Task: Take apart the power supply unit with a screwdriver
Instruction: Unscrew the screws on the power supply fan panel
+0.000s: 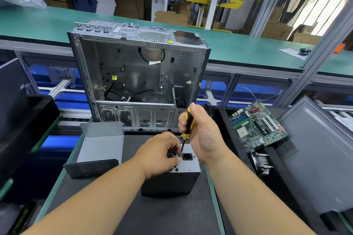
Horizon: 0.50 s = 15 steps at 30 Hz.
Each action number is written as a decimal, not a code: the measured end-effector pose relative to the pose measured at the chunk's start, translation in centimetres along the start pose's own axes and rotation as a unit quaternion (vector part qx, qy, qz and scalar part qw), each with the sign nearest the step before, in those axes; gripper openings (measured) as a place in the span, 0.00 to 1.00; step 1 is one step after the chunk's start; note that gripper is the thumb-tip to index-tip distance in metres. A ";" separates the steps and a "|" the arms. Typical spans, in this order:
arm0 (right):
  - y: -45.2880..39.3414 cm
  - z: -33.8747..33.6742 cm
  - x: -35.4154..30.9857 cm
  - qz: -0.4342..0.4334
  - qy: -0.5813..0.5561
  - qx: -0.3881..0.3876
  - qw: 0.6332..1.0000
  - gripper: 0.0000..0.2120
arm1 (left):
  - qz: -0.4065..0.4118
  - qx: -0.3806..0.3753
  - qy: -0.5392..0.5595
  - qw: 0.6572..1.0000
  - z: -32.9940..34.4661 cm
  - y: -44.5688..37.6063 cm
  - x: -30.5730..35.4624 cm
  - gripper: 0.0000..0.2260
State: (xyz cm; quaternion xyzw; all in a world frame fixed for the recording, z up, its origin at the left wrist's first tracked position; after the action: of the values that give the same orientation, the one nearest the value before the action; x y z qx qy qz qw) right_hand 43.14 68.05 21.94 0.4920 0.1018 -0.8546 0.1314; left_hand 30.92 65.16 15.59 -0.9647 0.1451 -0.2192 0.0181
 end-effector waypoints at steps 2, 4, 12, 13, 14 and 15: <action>0.1 0.0 -0.3 0.001 -0.002 -0.011 1.000 0.13 | 0.002 0.002 -0.004 1.000 0.0 0.0 0.0 0.04; 0.3 0.1 -0.6 0.011 0.004 -0.020 1.000 0.15 | 0.002 0.004 -0.008 1.000 -0.1 -0.1 0.0 0.04; 0.3 1.3 0.1 0.029 -0.039 0.000 0.999 0.26 | 0.000 0.004 -0.010 1.000 -0.1 0.1 0.1 0.04; 0.3 1.4 0.1 0.030 -0.042 -0.005 0.999 0.27 | 0.001 0.004 -0.012 1.000 -0.1 0.1 0.1 0.04; 0.3 1.3 0.1 0.033 -0.044 -0.010 0.998 0.26 | 0.003 0.004 -0.014 1.000 -0.2 0.1 0.2 0.05; 0.3 1.3 0.0 0.036 -0.042 -0.016 0.998 0.24 | 0.004 0.003 -0.015 1.000 -0.2 0.1 0.2 0.05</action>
State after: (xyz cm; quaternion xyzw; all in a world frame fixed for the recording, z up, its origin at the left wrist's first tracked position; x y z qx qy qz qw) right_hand 42.20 67.36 22.51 0.4572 0.0921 -0.8674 0.1736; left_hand 30.99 65.05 15.82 -0.9672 0.1475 -0.2054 0.0244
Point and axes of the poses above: each hand's wrist, its own y-axis away from the middle knuckle, its own z-axis out of the palm, x = y × z, the point moved 4 cm from there along -y, towards the middle knuckle, and after that the axes turned 14 degrees about -y, right-handed, at the moved point
